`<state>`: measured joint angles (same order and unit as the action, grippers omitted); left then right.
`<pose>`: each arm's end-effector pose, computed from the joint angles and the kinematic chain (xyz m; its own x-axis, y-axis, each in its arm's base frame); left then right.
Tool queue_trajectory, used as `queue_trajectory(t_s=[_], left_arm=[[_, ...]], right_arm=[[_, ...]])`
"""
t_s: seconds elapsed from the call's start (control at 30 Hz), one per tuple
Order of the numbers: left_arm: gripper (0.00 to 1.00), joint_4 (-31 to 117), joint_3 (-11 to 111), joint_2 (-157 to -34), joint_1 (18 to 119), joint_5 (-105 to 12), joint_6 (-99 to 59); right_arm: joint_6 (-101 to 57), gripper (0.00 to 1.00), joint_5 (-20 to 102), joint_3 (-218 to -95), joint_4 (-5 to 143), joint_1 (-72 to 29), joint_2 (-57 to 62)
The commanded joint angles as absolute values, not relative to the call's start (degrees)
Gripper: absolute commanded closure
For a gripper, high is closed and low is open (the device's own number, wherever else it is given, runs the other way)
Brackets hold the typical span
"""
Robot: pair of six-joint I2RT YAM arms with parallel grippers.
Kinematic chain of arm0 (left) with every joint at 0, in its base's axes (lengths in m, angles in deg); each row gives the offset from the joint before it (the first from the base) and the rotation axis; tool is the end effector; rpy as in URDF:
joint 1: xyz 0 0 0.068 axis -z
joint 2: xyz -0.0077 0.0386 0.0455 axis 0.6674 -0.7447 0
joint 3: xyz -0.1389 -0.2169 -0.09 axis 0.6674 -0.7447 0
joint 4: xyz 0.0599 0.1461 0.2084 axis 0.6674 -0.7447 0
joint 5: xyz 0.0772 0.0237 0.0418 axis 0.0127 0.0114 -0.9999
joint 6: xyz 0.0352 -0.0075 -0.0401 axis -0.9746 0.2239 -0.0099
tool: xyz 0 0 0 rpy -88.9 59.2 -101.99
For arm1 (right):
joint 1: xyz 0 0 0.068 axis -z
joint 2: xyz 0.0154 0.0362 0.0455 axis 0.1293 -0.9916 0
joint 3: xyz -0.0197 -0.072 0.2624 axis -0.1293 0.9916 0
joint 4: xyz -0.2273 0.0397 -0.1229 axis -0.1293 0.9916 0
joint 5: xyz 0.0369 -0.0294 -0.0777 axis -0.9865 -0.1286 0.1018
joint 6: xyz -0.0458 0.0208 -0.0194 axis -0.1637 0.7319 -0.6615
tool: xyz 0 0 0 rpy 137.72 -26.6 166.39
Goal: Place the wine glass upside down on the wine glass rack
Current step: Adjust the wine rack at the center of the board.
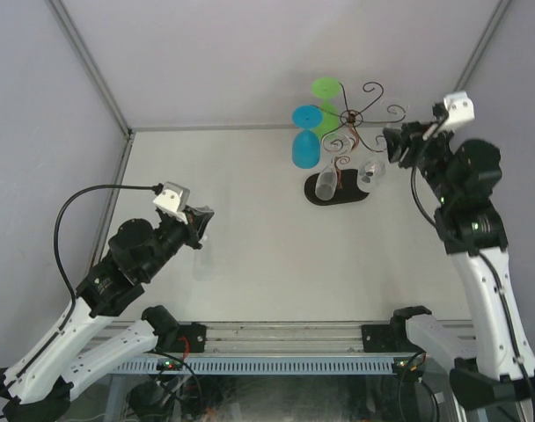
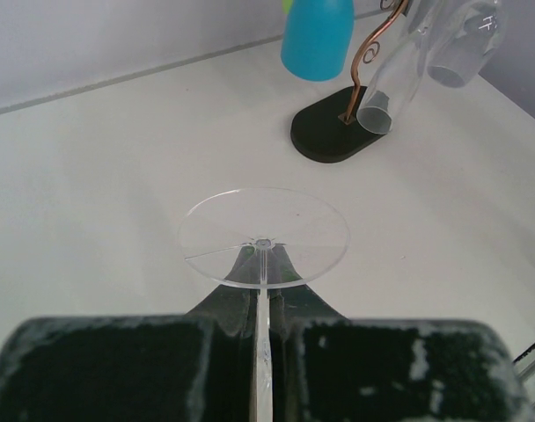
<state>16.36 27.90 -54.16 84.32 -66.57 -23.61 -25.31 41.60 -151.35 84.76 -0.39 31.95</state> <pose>0.1001 -0.0817 0.3692 -0.1844 -0.0156 -0.9827 0.4912 0.8646 -0.1059 0.1764 0.0283 0.4614 0.0310 0.0664 -0.9973 -0.2533 0.9657 0.0564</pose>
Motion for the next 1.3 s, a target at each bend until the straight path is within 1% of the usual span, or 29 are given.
queue_trajectory(t_s=[0.0, 0.23, 0.37, 0.47, 0.7, 1.13, 1.27], left_arm=[[1.00, 18.58, 26.51, -53.67, 83.71, -65.55, -23.25], [1.00, 18.65, 26.24, -54.37, 83.53, -64.09, -22.77], [1.00, 18.64, 26.19, -54.94, 83.44, -63.21, -22.68], [1.00, 18.69, 26.24, -54.99, 83.27, -63.04, -22.59], [1.00, 18.65, 26.15, -55.17, 82.74, -62.39, -22.63], [1.00, 18.98, 26.05, -55.43, 81.64, -60.57, -22.46], [1.00, 19.09, 26.04, -55.61, 81.33, -60.04, -22.37]], right_arm=[[-32.67, 0.56, 29.52, -164.30, 97.61, 0.68, 21.35], [-36.50, 0.57, 17.28, -182.07, 105.89, 4.05, 4.84], [-38.02, 0.57, 11.21, -189.40, 108.02, 4.97, -2.85], [-38.41, 0.57, 9.08, -193.69, 108.83, 5.05, -7.19], [-37.62, 0.59, 9.09, -198.93, 108.62, 5.03, -13.97], [-40.81, 0.61, 15.28, -201.26, 110.52, 3.18, -18.47], [-41.39, 0.63, 16.04, -202.30, 111.35, 2.58, -19.98]])
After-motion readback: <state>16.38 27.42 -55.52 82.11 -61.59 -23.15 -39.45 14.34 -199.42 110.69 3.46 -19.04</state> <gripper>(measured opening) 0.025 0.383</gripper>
